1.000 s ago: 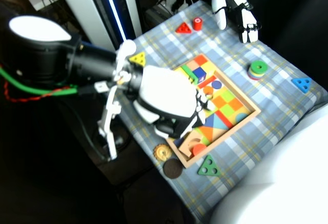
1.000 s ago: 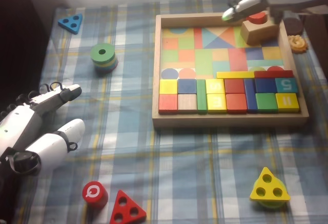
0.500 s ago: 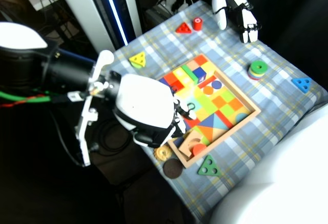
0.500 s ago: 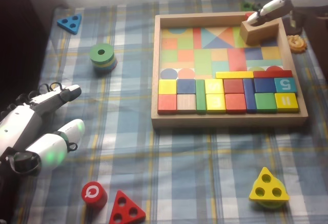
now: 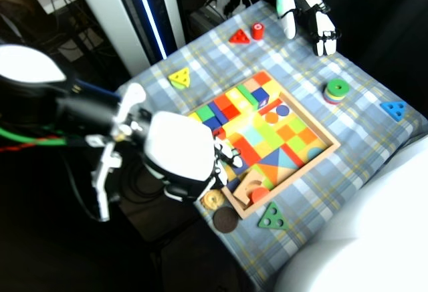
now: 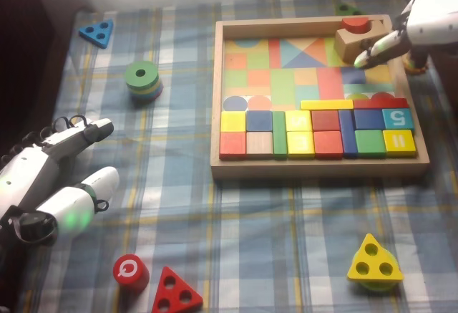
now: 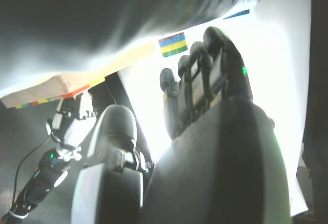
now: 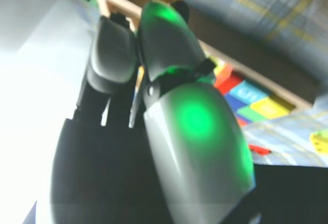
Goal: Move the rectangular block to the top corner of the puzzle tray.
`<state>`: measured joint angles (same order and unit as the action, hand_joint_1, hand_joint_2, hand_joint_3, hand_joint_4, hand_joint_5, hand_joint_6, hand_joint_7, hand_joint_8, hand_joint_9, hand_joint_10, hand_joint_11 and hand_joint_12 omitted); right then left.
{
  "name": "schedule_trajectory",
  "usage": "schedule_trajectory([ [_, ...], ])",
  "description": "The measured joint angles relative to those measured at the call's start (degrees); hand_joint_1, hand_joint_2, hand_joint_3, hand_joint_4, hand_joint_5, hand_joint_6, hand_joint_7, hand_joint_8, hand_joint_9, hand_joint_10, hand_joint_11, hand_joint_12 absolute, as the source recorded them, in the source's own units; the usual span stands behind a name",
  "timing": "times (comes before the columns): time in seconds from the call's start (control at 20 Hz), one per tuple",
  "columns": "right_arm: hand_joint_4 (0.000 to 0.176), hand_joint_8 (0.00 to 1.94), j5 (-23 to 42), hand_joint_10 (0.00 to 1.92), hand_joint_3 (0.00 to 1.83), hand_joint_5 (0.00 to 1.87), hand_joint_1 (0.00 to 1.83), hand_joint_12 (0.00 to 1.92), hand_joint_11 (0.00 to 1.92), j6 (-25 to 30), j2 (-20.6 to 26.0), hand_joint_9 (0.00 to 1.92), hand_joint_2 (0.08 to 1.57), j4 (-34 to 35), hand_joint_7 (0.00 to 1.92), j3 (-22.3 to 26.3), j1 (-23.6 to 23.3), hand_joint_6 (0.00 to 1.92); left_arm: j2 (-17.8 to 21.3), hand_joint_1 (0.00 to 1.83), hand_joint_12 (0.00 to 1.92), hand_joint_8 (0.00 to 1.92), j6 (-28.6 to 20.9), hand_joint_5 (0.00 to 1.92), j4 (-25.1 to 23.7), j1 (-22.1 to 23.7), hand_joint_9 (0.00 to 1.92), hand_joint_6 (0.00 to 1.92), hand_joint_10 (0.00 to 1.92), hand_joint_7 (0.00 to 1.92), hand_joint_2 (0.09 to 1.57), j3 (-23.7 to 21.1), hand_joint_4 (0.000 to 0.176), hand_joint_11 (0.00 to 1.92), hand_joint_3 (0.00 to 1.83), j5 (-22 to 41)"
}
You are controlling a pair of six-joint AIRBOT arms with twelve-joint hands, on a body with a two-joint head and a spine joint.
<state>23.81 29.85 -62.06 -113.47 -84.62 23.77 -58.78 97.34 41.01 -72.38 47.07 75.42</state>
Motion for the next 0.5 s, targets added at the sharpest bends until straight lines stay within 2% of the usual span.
schedule_trajectory([
  [0.05,0.041,1.94,-0.1,1.92,0.01,0.36,1.69,1.92,1.35,0.0,-0.5,1.29,1.15,0.0,1.11,-0.7,0.2,0.00,0.0,0.52,0.44,0.00,0.0,0.41,-0.2,0.0,0.18,0.00,0.00,0.27,1.37,0.0,0.012,0.00,0.00,0.0],
  [0.1,0.026,1.94,-0.2,1.92,0.00,0.35,1.72,1.92,1.38,0.0,-1.4,1.31,1.14,0.2,1.12,-1.9,0.5,0.00,0.0,0.51,0.44,0.00,0.0,0.41,-0.1,0.0,0.18,0.00,0.00,0.27,1.38,0.0,0.015,0.00,0.00,0.0],
  [0.15,0.022,1.94,-0.2,1.92,0.00,0.34,1.73,1.92,1.38,0.0,-2.0,1.31,1.14,0.8,1.11,-2.8,0.8,0.00,0.0,0.52,0.45,0.00,0.0,0.42,-0.1,0.0,0.18,0.00,0.00,0.27,1.37,0.0,0.012,0.00,0.00,0.0],
  [0.2,0.047,1.94,-0.2,1.92,0.01,0.33,1.70,1.92,1.39,0.0,-2.6,1.31,1.16,1.0,1.10,-3.4,0.8,0.00,0.0,0.50,0.45,0.00,0.0,0.41,-0.1,0.0,0.17,0.00,0.00,0.27,1.37,0.0,0.016,0.00,0.00,0.0],
  [0.25,0.031,1.94,-0.1,1.92,0.00,0.35,1.72,1.92,1.43,0.0,-3.1,1.36,1.14,1.2,1.16,-4.0,0.8,0.01,0.0,0.47,0.39,0.00,0.0,0.40,-0.1,0.0,0.16,0.00,0.00,0.26,1.38,0.0,0.028,0.00,0.00,0.0],
  [0.3,0.043,1.94,-0.2,1.92,0.00,0.36,1.70,1.92,1.41,0.1,-3.3,1.35,1.15,1.4,1.15,-4.4,0.8,0.00,0.0,0.48,0.37,0.00,0.0,0.40,-0.1,0.0,0.17,0.00,0.00,0.26,1.38,0.0,0.028,0.00,0.00,0.0],
  [0.35,0.041,1.94,-0.1,1.92,0.00,0.36,1.69,1.92,1.44,0.1,-3.5,1.39,1.15,1.4,1.18,-4.8,0.8,0.00,0.0,0.47,0.37,0.00,0.0,0.41,-0.1,0.0,0.17,0.00,0.00,0.26,1.38,0.0,0.019,0.00,0.00,0.0],
  [0.4,0.051,1.94,-0.2,1.92,0.01,0.35,1.64,1.92,1.41,0.1,-3.6,1.35,1.15,1.4,1.13,-4.9,0.8,0.00,0.0,0.49,0.38,0.00,0.0,0.42,-0.1,0.0,0.17,0.00,0.00,0.27,1.37,0.0,0.013,0.00,0.00,0.0],
  [0.45,0.051,1.94,-0.3,1.92,0.01,0.35,1.63,1.92,1.39,0.1,-3.7,1.33,1.16,1.4,1.12,-5.0,0.8,0.00,0.0,0.49,0.38,0.00,0.0,0.42,-0.1,0.0,0.18,0.00,0.01,0.27,1.37,0.0,0.012,0.00,0.00,0.0],
  [0.5,0.000,1.94,-0.2,1.92,0.00,0.36,1.69,1.92,1.46,0.2,-3.9,1.39,1.14,1.7,1.18,-5.4,0.8,0.00,0.0,0.49,0.38,0.00,0.0,0.41,-0.1,0.0,0.18,0.00,0.00,0.27,1.38,0.0,0.017,0.00,0.00,0.0],
])
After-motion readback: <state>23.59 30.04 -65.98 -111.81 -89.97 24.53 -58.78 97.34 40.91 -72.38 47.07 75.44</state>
